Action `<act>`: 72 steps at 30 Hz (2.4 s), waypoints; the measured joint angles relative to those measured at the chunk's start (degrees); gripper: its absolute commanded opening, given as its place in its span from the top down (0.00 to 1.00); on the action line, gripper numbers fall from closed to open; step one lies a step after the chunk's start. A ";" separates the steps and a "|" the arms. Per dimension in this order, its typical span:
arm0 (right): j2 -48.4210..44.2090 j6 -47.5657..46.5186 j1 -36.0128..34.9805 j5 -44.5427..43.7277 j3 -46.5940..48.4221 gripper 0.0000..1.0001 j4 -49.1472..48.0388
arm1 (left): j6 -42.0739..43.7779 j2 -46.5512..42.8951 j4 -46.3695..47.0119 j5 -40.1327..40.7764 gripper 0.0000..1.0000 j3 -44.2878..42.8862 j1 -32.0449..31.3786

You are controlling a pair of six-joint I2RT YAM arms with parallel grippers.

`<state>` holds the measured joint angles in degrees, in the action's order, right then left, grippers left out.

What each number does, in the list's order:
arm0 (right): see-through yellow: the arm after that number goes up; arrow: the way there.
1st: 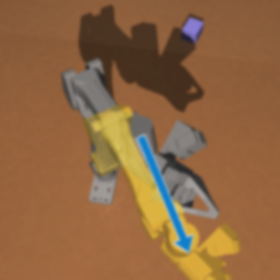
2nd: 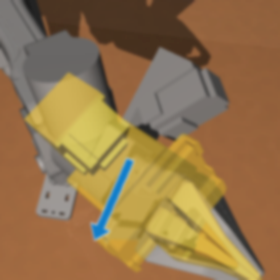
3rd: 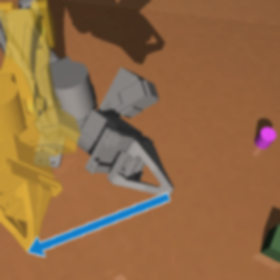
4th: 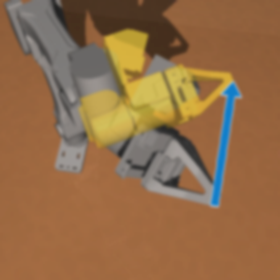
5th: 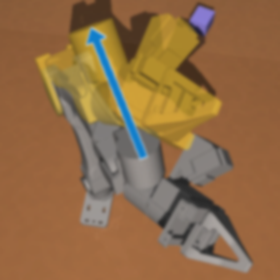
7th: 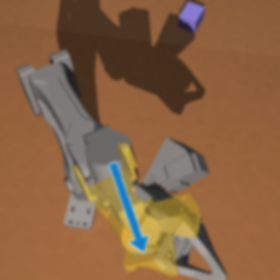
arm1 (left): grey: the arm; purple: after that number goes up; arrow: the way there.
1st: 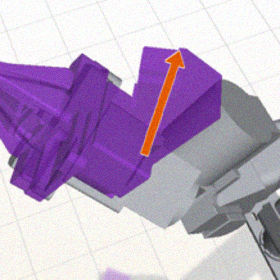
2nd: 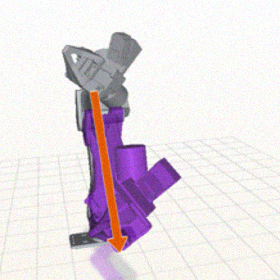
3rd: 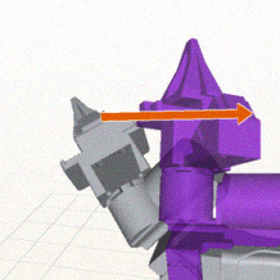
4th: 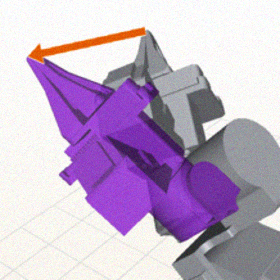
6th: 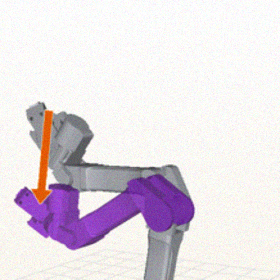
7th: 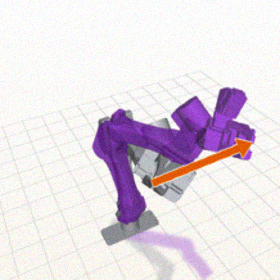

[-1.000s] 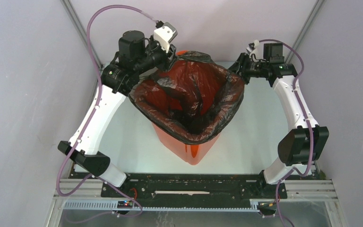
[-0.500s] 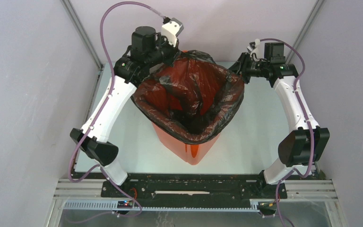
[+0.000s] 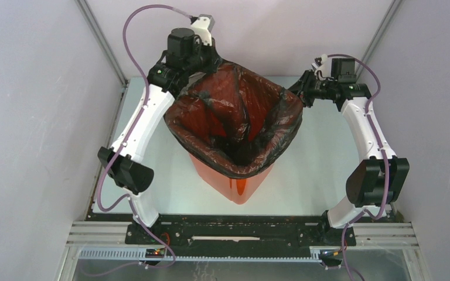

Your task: Put the trash bags into the trash bin

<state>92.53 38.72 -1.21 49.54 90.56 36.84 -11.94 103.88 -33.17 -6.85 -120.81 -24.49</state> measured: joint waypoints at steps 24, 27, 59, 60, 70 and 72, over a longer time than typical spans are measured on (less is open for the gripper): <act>0.07 -0.44 -2.03 -1.53 -4.35 0.65 -1.31 | -24.76 -5.60 5.29 -15.74 0.83 29.66 9.73; 1.09 -1.22 -2.21 -2.10 -1.38 0.55 0.35 | -26.77 -7.93 6.14 -16.48 0.64 32.02 10.99; -33.48 -4.81 0.46 -8.63 -15.19 0.35 22.97 | -30.23 -39.28 -6.69 -8.87 0.49 48.33 19.47; -33.42 -4.04 -0.46 -8.28 -15.21 0.36 21.92 | -30.67 -39.28 -6.23 -9.73 0.52 49.27 19.47; -29.92 -0.90 -3.32 -8.11 -18.38 0.59 12.66 | -36.79 -44.35 -0.72 -14.62 0.61 60.39 19.21; -28.06 -0.74 -3.48 -8.20 -18.47 0.62 11.13 | -37.79 -45.16 0.22 -15.02 0.65 61.53 18.93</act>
<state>64.47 37.98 -4.69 41.34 72.10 47.97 -49.74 58.72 -32.95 -21.87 -59.29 -5.56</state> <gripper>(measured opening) 0.420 0.396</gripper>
